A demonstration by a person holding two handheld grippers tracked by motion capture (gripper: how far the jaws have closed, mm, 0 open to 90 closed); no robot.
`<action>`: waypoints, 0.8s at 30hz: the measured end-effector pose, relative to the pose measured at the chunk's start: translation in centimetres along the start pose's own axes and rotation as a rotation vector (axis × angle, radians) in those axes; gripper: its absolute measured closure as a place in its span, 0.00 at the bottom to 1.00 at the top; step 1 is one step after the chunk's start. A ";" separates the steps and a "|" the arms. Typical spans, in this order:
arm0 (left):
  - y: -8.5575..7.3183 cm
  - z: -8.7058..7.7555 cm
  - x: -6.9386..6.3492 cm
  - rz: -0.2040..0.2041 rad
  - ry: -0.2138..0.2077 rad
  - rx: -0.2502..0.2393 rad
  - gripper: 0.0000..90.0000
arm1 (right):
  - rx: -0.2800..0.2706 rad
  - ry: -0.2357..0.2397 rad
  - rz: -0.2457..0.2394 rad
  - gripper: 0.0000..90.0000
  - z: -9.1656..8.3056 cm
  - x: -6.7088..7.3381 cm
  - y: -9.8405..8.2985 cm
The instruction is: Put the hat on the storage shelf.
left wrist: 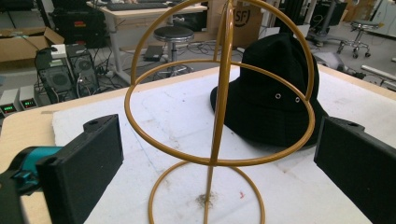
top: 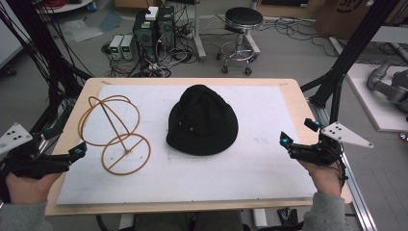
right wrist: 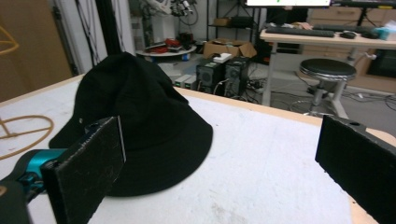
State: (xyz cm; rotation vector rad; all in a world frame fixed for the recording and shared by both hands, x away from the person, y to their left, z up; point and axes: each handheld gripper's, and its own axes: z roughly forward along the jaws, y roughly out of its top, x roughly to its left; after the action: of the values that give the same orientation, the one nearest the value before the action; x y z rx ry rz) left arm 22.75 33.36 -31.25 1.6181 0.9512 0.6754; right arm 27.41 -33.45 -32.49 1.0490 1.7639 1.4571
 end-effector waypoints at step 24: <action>-0.3 0.0 -0.4 -0.009 -0.011 -0.001 0.02 | 0.093 0.175 -0.123 0.01 7.8 1.6 4.4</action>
State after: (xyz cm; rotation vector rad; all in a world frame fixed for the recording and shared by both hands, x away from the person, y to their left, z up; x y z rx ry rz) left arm 22.46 33.04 -31.46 1.6143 0.9498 0.6594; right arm 34.02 -27.90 -29.75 0.8636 1.9994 1.4390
